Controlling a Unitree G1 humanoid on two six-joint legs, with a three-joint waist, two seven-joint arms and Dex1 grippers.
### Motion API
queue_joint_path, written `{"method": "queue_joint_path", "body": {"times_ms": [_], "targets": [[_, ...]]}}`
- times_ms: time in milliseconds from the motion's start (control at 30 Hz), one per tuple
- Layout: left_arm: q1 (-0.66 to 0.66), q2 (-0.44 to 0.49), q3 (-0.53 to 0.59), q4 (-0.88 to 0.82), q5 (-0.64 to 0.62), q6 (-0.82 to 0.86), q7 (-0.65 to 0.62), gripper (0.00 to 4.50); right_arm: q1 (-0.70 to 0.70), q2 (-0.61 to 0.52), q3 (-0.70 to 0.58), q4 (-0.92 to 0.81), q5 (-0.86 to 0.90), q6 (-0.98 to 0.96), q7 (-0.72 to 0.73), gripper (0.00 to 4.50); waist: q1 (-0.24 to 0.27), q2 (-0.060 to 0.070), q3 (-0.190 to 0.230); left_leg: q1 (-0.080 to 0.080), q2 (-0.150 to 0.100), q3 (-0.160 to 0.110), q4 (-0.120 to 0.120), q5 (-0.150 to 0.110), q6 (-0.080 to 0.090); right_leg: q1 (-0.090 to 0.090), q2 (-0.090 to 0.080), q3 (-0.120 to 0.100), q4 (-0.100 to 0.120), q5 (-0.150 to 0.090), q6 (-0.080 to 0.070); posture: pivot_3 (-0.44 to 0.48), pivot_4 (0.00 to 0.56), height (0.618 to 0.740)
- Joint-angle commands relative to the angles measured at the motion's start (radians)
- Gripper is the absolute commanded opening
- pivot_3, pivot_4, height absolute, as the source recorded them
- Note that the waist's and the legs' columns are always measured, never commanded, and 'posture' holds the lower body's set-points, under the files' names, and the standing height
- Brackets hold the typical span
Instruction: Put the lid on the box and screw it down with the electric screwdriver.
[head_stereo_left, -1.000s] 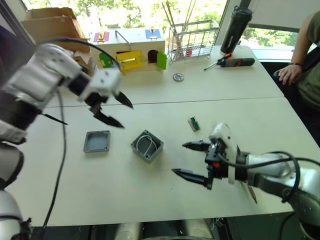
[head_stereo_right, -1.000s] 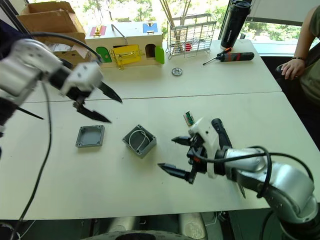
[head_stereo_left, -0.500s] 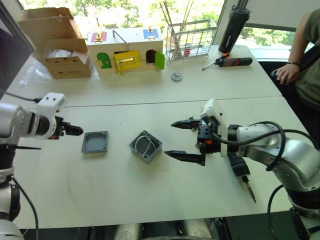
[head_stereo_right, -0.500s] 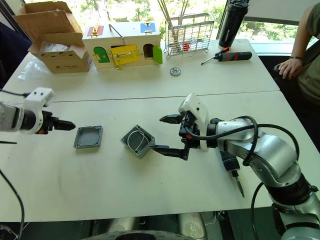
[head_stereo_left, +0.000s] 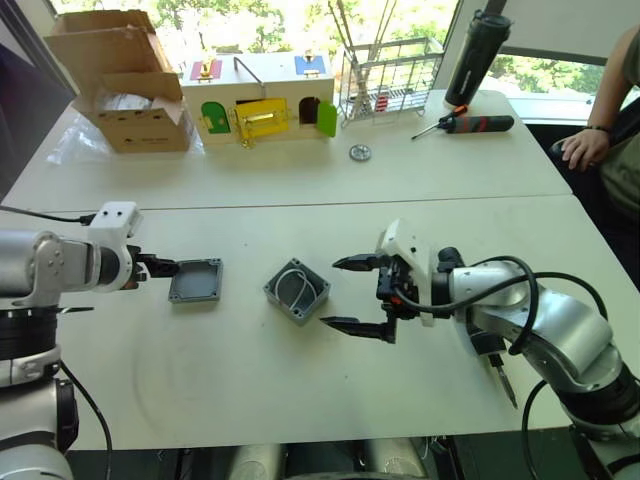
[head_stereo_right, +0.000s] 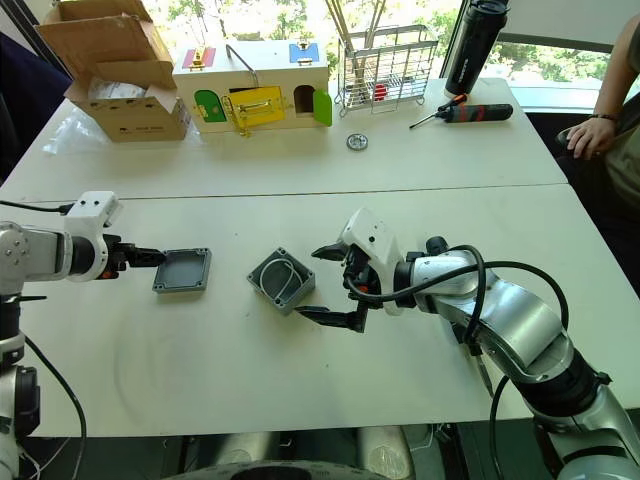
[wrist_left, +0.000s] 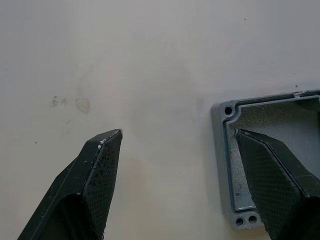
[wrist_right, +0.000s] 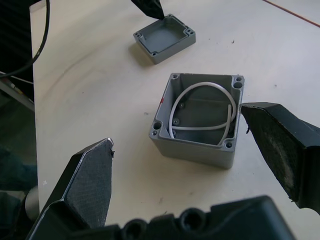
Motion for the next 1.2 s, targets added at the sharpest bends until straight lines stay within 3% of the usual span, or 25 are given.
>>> {"method": "queue_joint_path", "body": {"times_ms": [33,400,500,667,700,833,933,1100,1200], "targets": [[-0.017,-0.008,-0.011,-0.014,-0.025,0.008,0.019,3.68,-0.013,0.014,-0.022,-0.044,0.004,0.013,-0.016,4.5,0.0,0.0,0.0,0.0,0.0,0.0,0.0,0.0,0.0,0.0,0.0,0.0,0.0,0.0,0.0,0.0,0.15,0.74],[0.009,-0.053,-0.124,-0.029,0.032,0.008,0.079,3.68,0.003,0.052,-0.03,-0.056,-0.006,0.037,-0.063,4.5,0.005,0.002,-0.003,0.0,-0.001,0.0,0.0,0.0,0.0,0.001,-0.001,0.0,0.0,0.0,0.0,0.0,0.15,0.74],[0.008,-0.085,-0.118,-0.013,0.054,0.005,0.085,2.92,0.011,0.058,-0.034,-0.06,-0.007,0.039,-0.072,4.5,0.006,0.004,-0.007,0.001,-0.001,0.001,0.0,0.0,0.0,0.002,-0.001,0.0,0.0,0.0,0.0,0.0,0.15,0.74],[0.042,-0.124,-0.106,-0.03,0.068,0.008,0.09,0.38,0.023,0.054,-0.048,-0.063,-0.008,0.047,-0.088,4.5,0.003,0.01,-0.016,0.001,-0.001,0.001,0.0,0.0,0.0,0.002,-0.001,0.0,0.0,0.0,0.0,0.0,0.15,0.74],[0.046,-0.127,-0.103,-0.034,0.069,0.008,0.089,0.04,0.025,0.054,-0.052,-0.062,-0.006,0.049,-0.09,4.5,0.003,0.013,-0.018,0.002,-0.001,0.001,0.0,0.0,0.0,0.002,-0.001,0.0,0.0,0.0,0.0,0.0,0.15,0.74],[0.05,-0.142,-0.077,-0.036,0.081,0.008,0.092,0.04,0.039,0.055,-0.068,-0.053,-0.003,0.051,-0.093,4.5,0.004,0.013,-0.019,0.002,-0.001,0.001,0.0,0.0,0.0,0.003,-0.001,0.001,0.0,0.0,0.0,0.0,0.15,0.74],[0.027,-0.154,-0.033,-0.026,0.103,-0.095,0.086,0.04,0.047,0.098,-0.122,-0.025,0.037,0.062,-0.116,4.5,0.007,0.013,-0.019,0.003,-0.001,0.001,0.0,0.0,0.0,0.003,-0.001,0.001,0.0,0.0,0.0,0.0,0.15,0.74],[-0.044,-0.211,0.066,-0.054,0.094,-0.562,-0.006,0.04,0.006,0.251,-0.274,0.05,0.191,0.119,-0.203,4.5,0.014,0.008,-0.018,0.001,-0.001,-0.001,0.0,0.004,-0.006,0.002,-0.001,0.0,0.0,0.0,0.0,0.0,0.15,0.74],[-0.114,-0.301,0.108,-0.076,0.017,-0.726,-0.07,0.04,-0.063,0.32,-0.328,0.124,0.24,0.137,-0.256,4.5,0.014,0.007,-0.018,0.0,-0.001,-0.001,0.0,0.004,-0.006,0.002,-0.001,0.0,-0.002,0.0,0.0,0.0,0.15,0.74]]}}
